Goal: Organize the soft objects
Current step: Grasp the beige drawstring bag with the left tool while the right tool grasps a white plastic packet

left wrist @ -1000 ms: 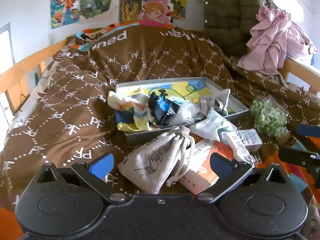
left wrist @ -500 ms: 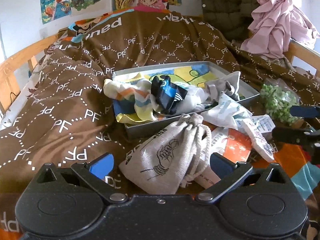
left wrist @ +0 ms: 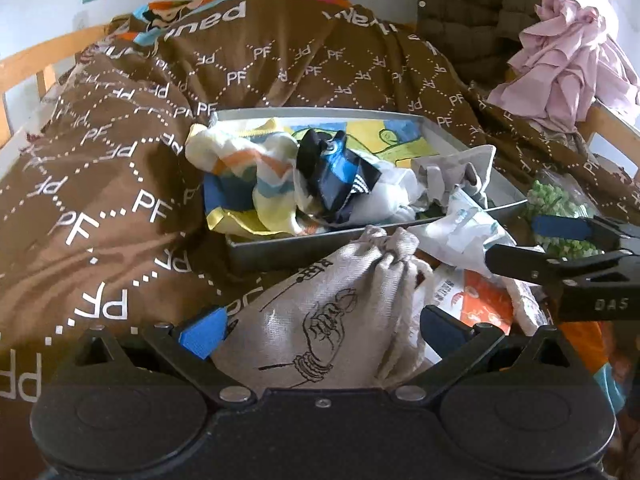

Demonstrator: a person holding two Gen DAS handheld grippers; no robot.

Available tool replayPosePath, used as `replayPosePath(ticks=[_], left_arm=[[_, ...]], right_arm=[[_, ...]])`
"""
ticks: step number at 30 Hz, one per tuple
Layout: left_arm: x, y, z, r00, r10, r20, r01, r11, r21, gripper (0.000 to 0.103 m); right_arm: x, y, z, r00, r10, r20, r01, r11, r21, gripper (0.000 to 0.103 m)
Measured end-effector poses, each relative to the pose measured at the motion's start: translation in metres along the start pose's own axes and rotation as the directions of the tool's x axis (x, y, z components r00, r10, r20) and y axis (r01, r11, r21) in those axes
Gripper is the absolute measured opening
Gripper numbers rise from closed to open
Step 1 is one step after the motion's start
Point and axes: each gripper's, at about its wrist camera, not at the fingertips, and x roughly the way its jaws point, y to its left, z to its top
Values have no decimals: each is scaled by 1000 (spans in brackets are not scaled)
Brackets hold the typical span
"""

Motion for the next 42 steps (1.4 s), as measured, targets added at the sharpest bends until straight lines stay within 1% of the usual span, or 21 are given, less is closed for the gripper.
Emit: replayPosePath(ticks=[7,14,22,25,27,28,30,31,33,34,36,39,42], left_arm=[[10,18,0,999,-37,-33,34,995,-98,102],[14,22,-1,997,-60,-47,53,989,-138,102],[13,26,-1,995,-92,-34,85,982,-168,89],[12,27,0,993,-109,-37,100,978,-184,82],[11,28,0,991,-132,-36,123,973,-198,71],[11,27,1,990,-138,-36,128,971,-200,68],[10,26,1,989,-145,-34,135,971,-198,59],[9,25,1,989,-145,-33,136,972,-194,57],[8,23,2,990,-141,-26,134,973,-186,48],[7,23,2,990,-142,-21,135,973,-186,46],[6,23,3,991,-131,-17,125,974,-187,33],[8,22,1,993,-110,-30,103,979,-173,26],[7,24,2,994,-104,-24,99,980,-173,23]], right_arm=[[24,-2,2,998,26,-51,-26,1000,6,103],[32,-4,2,997,45,-62,-44,999,30,102],[30,-1,2,996,56,-63,-55,998,26,91],[28,0,2,997,60,-55,-58,998,23,88],[27,1,3,997,61,-52,-60,998,18,85],[27,1,3,997,62,-54,-61,998,15,84],[27,3,2,997,61,-57,-60,998,9,81],[27,3,2,997,61,-57,-61,998,5,80],[27,4,2,997,61,-56,-61,998,3,77],[27,4,2,997,62,-56,-62,998,4,76],[27,5,2,996,62,-57,-62,998,1,73],[26,7,2,997,59,-57,-60,998,-11,70],[25,8,2,997,59,-52,-60,998,-17,66]])
